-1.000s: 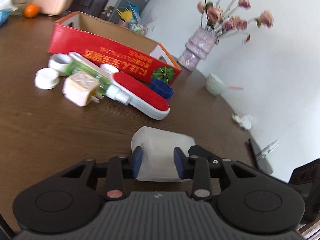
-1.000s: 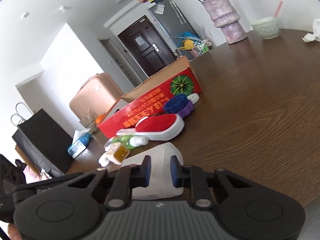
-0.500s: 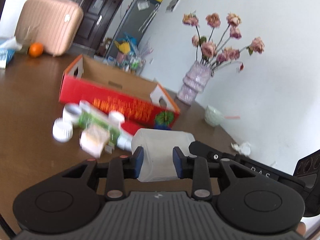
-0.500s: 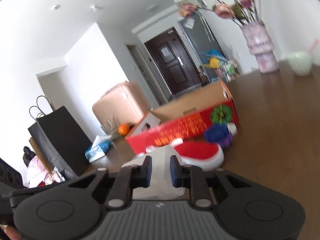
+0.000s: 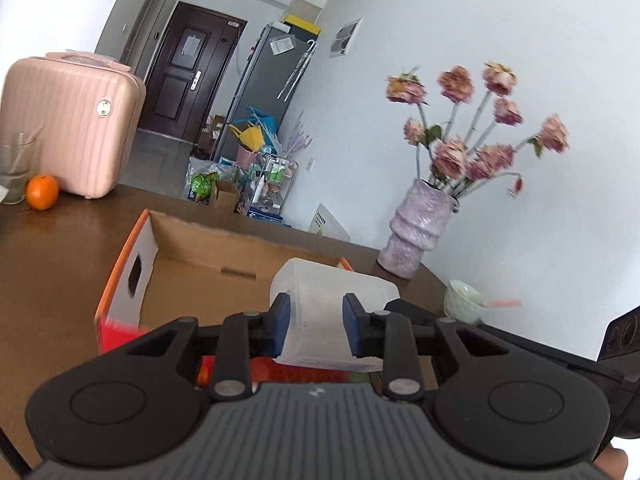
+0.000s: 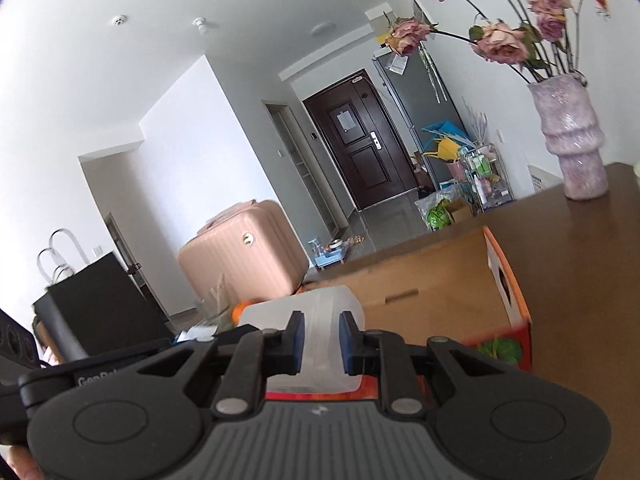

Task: Organize rigid objects
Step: 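Carry the white packet with the right gripper into the cardboard box and release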

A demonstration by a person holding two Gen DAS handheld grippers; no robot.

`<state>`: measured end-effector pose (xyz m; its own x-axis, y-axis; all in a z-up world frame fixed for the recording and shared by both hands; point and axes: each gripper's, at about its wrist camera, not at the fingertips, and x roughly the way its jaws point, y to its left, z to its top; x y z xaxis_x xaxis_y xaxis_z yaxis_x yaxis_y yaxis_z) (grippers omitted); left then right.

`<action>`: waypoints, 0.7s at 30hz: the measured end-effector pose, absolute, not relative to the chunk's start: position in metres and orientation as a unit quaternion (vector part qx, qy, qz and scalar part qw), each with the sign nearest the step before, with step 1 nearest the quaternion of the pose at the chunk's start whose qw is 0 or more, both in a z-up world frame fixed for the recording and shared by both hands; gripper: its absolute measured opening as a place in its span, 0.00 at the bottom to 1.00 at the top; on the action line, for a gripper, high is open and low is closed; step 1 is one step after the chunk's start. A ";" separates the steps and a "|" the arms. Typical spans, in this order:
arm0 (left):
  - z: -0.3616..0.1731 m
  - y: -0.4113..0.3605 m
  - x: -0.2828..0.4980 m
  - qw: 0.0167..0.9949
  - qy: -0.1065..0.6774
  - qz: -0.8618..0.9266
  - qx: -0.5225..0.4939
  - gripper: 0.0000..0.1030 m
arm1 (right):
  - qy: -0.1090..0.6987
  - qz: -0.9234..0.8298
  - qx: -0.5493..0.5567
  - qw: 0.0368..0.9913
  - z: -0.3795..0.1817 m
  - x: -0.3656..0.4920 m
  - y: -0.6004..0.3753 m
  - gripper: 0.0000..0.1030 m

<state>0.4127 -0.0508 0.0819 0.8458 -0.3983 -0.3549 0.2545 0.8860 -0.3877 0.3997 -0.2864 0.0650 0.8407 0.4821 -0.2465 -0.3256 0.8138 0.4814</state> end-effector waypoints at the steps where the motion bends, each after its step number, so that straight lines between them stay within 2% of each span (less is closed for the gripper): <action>1: 0.084 -0.050 0.427 0.944 0.224 -0.172 -0.170 0.28 | 0.186 0.218 0.219 0.933 0.067 0.414 -0.287 0.18; 10: 0.070 -0.048 0.560 0.919 0.305 -0.165 -0.187 0.28 | 0.246 0.206 0.237 0.917 0.066 0.544 -0.290 0.18; 16: 0.036 -0.054 0.635 0.893 0.376 -0.152 -0.192 0.28 | 0.321 0.168 0.248 0.899 0.042 0.626 -0.289 0.18; 21: 0.009 -0.063 0.669 0.882 0.420 -0.138 -0.165 0.28 | 0.371 0.138 0.241 0.886 0.013 0.660 -0.278 0.18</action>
